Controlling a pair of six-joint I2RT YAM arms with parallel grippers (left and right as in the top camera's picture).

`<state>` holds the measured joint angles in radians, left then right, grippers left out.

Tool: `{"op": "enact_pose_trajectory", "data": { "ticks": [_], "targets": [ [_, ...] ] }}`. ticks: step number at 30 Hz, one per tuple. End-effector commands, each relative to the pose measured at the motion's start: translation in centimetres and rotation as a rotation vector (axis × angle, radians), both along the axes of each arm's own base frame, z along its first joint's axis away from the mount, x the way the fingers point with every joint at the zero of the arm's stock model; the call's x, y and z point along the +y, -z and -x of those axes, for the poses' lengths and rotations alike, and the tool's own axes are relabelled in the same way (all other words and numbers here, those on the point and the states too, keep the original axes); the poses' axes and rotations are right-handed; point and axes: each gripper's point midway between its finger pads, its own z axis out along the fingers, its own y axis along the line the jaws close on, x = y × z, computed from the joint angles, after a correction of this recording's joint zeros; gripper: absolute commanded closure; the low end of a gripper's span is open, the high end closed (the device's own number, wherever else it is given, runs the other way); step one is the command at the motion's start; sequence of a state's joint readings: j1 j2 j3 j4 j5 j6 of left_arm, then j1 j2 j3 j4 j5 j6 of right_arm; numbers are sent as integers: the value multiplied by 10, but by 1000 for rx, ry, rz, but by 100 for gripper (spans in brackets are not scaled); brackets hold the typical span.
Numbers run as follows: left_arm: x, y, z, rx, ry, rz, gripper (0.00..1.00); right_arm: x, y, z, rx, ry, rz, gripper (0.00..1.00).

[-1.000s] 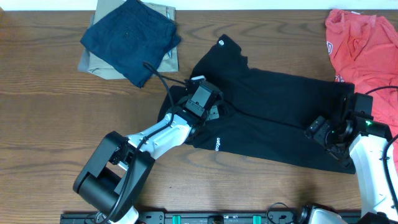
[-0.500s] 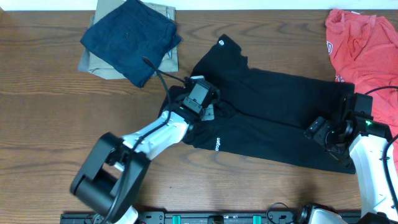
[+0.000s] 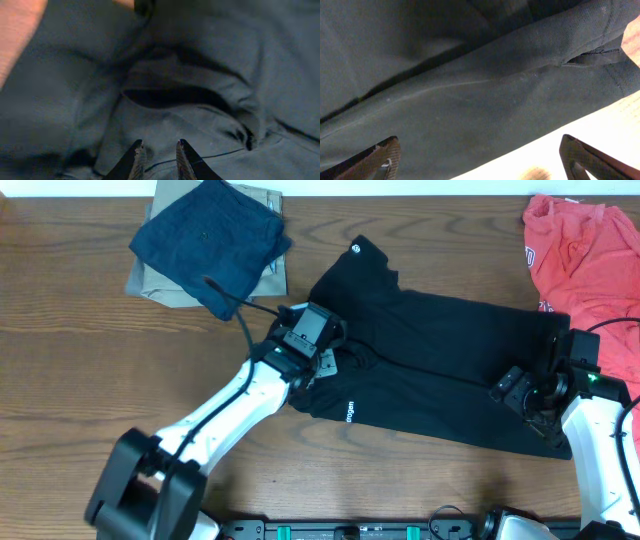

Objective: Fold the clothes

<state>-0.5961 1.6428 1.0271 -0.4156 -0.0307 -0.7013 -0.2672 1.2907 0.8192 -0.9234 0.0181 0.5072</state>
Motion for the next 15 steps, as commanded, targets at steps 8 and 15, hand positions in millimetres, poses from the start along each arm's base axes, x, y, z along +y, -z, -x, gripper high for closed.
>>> {"op": "enact_pose_trajectory", "data": {
  "ticks": [8,15],
  "targets": [
    [-8,62,7,149,1,-7,80,-3,-4,-3,-11,-20,8,1],
    [-18,53,-14,52,56,21,80,-2,-4,-3,-8,-20,8,1]
  ]
}}
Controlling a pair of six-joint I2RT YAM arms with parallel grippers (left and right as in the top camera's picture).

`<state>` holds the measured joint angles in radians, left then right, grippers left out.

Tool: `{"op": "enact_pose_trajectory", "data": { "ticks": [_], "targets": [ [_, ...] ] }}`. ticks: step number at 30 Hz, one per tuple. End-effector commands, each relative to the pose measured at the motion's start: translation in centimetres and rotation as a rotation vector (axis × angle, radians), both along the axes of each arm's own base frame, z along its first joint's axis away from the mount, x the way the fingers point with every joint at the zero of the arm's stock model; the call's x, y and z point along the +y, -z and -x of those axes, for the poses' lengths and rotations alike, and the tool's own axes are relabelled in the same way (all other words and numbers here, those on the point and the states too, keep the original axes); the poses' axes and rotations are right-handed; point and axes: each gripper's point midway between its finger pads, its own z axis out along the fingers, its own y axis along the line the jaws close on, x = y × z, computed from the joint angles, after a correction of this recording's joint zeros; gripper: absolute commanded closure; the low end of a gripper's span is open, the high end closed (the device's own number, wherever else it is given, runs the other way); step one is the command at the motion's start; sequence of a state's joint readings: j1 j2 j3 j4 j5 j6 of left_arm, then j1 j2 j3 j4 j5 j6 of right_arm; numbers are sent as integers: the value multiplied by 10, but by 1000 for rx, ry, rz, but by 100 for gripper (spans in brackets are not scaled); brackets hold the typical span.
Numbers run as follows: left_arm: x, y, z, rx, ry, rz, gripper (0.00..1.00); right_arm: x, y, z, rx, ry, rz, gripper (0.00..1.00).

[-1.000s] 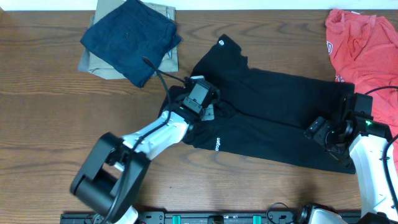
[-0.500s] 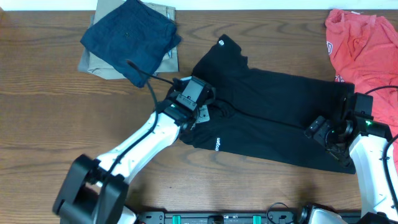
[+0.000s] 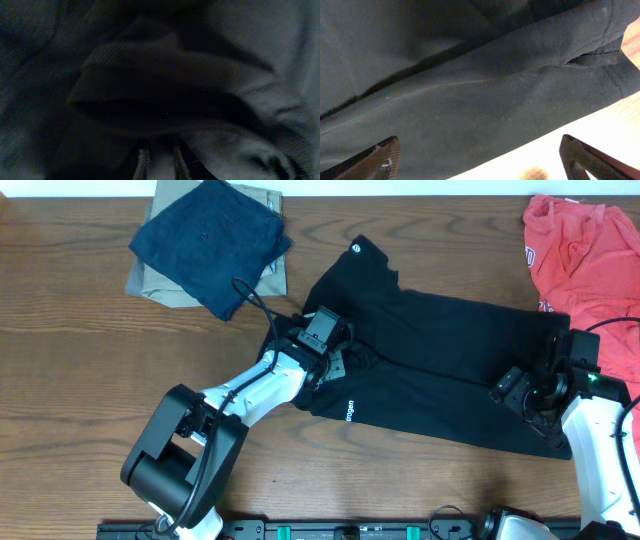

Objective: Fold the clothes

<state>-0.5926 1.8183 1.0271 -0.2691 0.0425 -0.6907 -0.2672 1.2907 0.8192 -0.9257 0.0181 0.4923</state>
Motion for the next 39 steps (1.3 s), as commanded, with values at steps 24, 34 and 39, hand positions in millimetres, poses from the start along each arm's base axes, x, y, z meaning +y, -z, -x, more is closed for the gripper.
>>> {"op": "enact_pose_trajectory", "data": {
  "ticks": [24,34,39],
  "targets": [
    [-2,15,-46,-158,26,-14,80,-2,-4,0,1,-12,4,1],
    [-1,1,-58,-208,6,13,80,-2,-4,0,1,-12,3,1],
    [-3,-19,-64,-262,16,27,80,-2,-4,-1,-1,-12,4,1]
  ]
}}
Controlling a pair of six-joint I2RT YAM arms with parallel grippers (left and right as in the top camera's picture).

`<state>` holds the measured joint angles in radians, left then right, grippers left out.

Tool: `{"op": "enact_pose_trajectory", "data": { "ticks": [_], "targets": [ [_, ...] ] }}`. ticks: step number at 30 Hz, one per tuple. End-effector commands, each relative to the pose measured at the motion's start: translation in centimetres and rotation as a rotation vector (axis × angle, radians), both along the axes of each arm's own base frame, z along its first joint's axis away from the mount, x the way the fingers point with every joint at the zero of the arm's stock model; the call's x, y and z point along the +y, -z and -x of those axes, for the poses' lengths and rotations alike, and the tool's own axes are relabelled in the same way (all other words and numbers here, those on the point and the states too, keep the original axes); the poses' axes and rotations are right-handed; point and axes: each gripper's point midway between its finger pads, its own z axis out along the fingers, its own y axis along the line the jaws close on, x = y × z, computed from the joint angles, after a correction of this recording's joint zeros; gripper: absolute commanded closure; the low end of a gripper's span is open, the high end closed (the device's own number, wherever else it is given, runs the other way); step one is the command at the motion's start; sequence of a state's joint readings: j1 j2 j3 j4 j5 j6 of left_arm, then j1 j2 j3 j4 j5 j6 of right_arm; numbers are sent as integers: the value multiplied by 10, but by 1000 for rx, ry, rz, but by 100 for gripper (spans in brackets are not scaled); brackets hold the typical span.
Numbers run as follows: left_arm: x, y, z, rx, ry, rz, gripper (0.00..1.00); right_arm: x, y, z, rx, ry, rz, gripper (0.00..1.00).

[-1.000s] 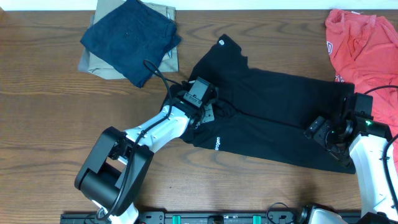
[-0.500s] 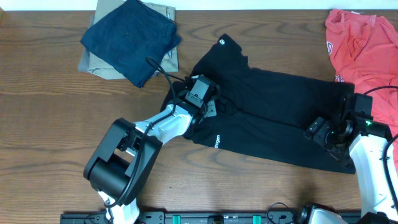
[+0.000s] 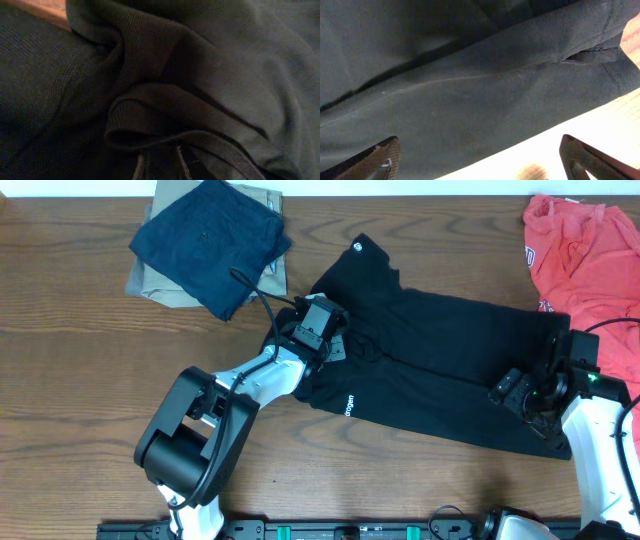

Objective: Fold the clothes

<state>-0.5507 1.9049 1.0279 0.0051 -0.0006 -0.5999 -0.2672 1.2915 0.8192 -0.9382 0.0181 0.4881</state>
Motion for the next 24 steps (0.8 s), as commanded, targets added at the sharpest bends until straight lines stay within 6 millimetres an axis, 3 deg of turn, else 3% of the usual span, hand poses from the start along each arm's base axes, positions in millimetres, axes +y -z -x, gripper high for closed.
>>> {"op": "enact_pose_trajectory", "data": {
  "ticks": [1,17,24],
  "targets": [
    [3,-23,-10,-71,-5,-3,80,-3,-4,-4,-14,-8,7,1],
    [-9,-21,-31,-154,-11,43,80,-2,-4,-1,-1,-8,2,1],
    [-3,-32,-23,-142,12,13,80,4,-3,0,-3,-13,-28,1]
  ]
}}
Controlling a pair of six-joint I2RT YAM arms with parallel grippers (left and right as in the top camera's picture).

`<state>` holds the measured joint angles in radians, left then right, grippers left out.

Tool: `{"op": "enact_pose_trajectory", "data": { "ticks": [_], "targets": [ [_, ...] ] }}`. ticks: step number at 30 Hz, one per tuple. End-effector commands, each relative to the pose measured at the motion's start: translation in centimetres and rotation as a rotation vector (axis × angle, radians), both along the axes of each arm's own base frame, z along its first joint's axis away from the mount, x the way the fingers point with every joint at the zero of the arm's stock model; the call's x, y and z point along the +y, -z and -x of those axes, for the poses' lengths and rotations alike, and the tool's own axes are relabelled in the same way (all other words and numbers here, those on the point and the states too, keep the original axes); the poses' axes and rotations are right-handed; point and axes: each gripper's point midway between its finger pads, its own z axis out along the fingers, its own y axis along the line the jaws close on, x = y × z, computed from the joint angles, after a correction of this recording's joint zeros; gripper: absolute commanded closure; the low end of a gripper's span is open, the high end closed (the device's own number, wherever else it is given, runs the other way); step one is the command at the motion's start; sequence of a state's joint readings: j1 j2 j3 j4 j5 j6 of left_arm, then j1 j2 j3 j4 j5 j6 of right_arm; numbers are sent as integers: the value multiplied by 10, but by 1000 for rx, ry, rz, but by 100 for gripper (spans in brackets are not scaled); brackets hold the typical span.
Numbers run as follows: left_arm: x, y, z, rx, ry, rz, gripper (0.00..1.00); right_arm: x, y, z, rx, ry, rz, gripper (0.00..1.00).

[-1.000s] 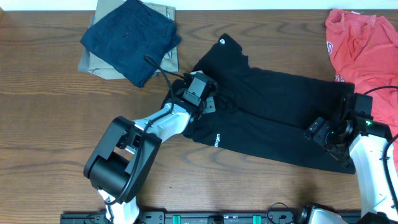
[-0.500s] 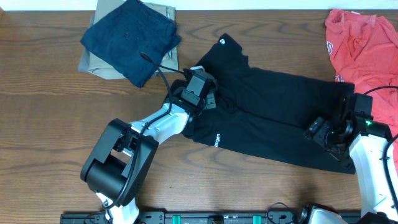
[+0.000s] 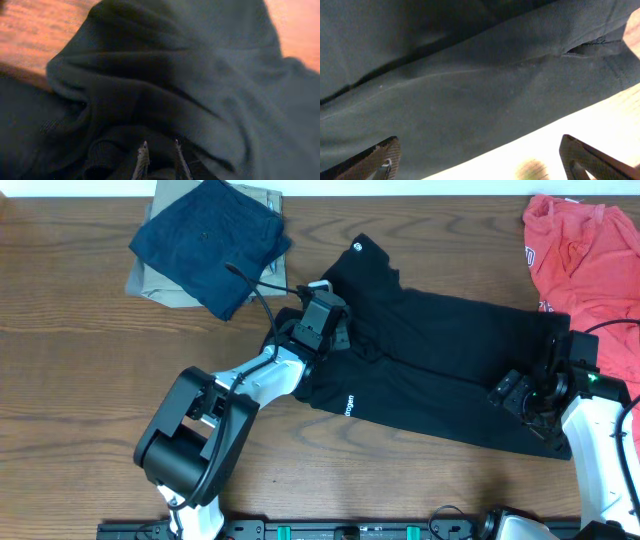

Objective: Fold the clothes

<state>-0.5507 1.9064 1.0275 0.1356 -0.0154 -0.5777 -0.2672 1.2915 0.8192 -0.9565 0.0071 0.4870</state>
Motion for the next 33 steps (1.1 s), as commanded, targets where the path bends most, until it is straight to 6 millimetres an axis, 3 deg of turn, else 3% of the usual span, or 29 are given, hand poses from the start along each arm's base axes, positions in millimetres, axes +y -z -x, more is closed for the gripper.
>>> {"op": "enact_pose_trajectory", "data": {
  "ticks": [1,5,8,14,19,23,33],
  "targets": [
    [10,-18,4,-10,2,-37,80,1,-4,-4,-18,-10,-13,1],
    [25,-45,29,45,2,-63,80,0,-4,-5,-21,-10,-11,1],
    [36,-53,52,120,-29,-66,80,0,-5,-8,-31,-10,-9,1],
    [20,-31,81,278,59,-17,80,-1,-5,-12,-50,-11,-9,1],
    [6,6,82,350,67,9,80,2,-5,-12,-49,-22,-19,1],
    [-2,27,71,340,77,22,80,2,-3,-11,-43,-31,-22,1],
    [-15,18,50,240,98,67,80,3,-1,-8,-33,-31,-25,1]
  ]
}}
